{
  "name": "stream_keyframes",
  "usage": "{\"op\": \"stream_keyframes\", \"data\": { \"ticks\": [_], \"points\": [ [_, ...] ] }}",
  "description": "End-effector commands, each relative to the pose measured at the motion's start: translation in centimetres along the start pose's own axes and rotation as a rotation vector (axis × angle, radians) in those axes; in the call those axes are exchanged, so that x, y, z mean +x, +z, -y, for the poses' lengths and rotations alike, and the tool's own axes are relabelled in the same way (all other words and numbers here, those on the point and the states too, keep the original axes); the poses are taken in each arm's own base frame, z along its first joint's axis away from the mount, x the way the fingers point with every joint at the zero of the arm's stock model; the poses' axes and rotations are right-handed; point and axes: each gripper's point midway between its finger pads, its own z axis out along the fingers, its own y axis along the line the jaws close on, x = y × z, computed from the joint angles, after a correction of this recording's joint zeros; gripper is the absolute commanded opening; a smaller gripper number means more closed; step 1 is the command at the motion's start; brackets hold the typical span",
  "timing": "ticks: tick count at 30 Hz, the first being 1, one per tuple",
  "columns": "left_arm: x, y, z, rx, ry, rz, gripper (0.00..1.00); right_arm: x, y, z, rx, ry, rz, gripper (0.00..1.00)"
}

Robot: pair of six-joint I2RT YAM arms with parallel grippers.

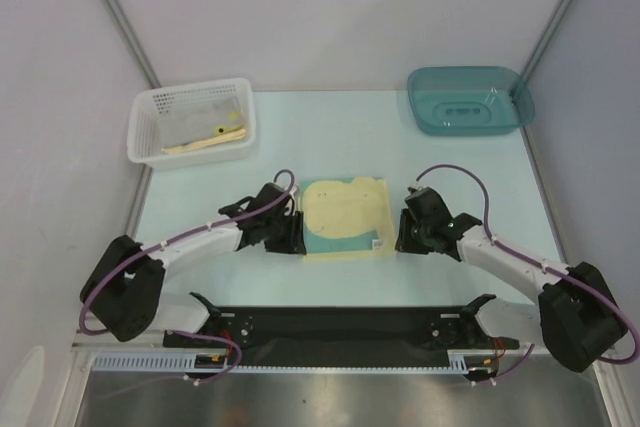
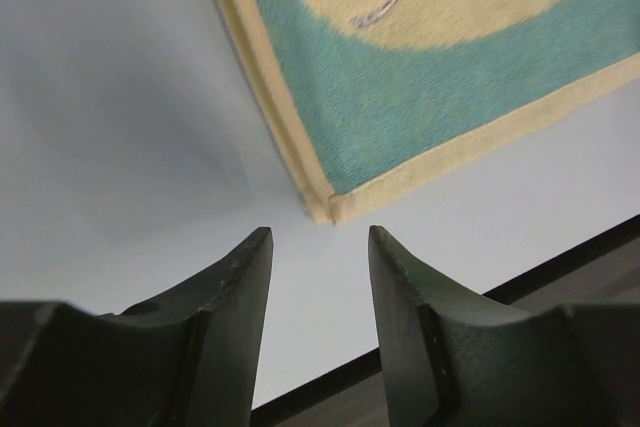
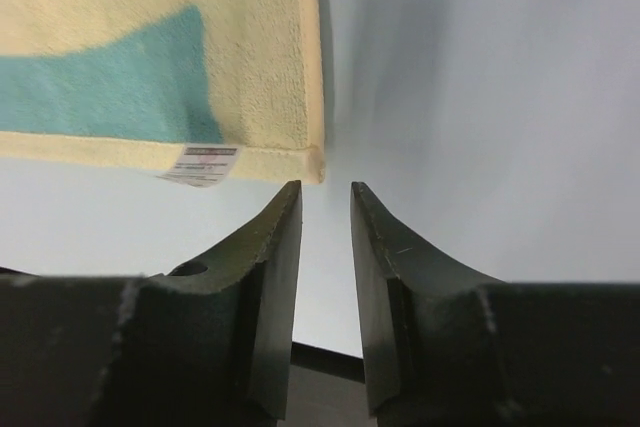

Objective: Fold and stack the towels
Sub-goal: Fold the towel

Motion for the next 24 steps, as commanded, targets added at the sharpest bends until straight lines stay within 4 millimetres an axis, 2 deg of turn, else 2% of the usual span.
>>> {"op": "stream_keyframes", "data": {
  "ticks": [1,2,3,5,6,7,8,9,10,11,12,13,14,15,16,18,19,24],
  "points": [
    [-4.6,-2.8,1.5,-0.016,0.077,0.127,0.5,-5.2,-3.1,-1.7,-0.045,0.019,0.132,0.31],
    [-5.3,-2.9,1.8,-0.011,0.083,0.135,0.51,-6.3,-3.4,-2.1,-0.065,0.003,0.157,0.31],
    [-6.9,-3.5,2.7,0.008,0.096,0.169,0.51,-7.6,-3.7,-2.2,-0.079,0.009,0.179,0.3],
    [-8.5,-3.3,3.7,0.042,0.129,0.188,0.52,-9.9,-3.9,-4.8,-0.208,-0.048,0.203,0.27],
    [-10.0,-3.6,4.5,0.06,0.137,0.216,0.51,-10.8,-3.8,-5.1,-0.234,-0.053,0.214,0.26],
    [-11.2,-3.4,4.5,0.066,0.144,0.23,0.51,-11.5,-3.6,-5.6,-0.263,-0.068,0.218,0.25],
    [-11.9,-3.2,4.6,0.071,0.148,0.234,0.52,-13.3,-3.9,-6.6,-0.308,-0.082,0.259,0.25],
    [-13.3,-2.5,4.3,0.06,0.141,0.236,0.51,-13.1,-2.6,-7.1,-0.347,-0.097,0.216,0.24],
    [-14.1,-2.2,3.9,0.048,0.151,0.236,0.5,-14.0,-2.2,-6.8,-0.361,-0.084,0.221,0.23],
    [-14.8,-1.9,3.6,0.036,0.155,0.239,0.49,-15.5,-2.3,-7.7,-0.413,-0.094,0.24,0.22],
    [-16.4,-1.9,3.5,0.015,0.163,0.264,0.48,-15.6,-0.7,-7.3,-0.411,-0.083,0.208,0.21],
    [-16.6,-0.7,2.4,-0.031,0.18,0.232,0.48,-16.5,0.0,-6.8,-0.411,-0.069,0.208,0.21],
    [-17.8,-0.6,2.2,-0.056,0.189,0.249,0.48,-17.7,-0.1,-7.3,-0.454,-0.073,0.222,0.2],
    [-18.3,-0.2,1.9,-0.065,0.195,0.243,0.48,-18.3,0.3,-7.3,-0.473,-0.071,0.221,0.2],
    [-18.1,1.1,0.9,-0.085,0.195,0.208,0.48,-18.2,2.0,-6.8,-0.473,-0.053,0.186,0.2],
    [-19.1,1.6,0.7,-0.077,0.192,0.209,0.47,-19.6,2.9,-6.2,-0.48,-0.041,0.191,0.19],
    [-19.3,2.4,-0.2,-0.089,0.173,0.198,0.47,-19.3,4.4,-5.5,-0.466,-0.023,0.162,0.19],
    [-19.8,4.6,-2.5,-0.124,0.129,0.157,0.45,-19.4,8.1,-4.6,-0.486,0.026,0.115,0.18]
  ]
}}
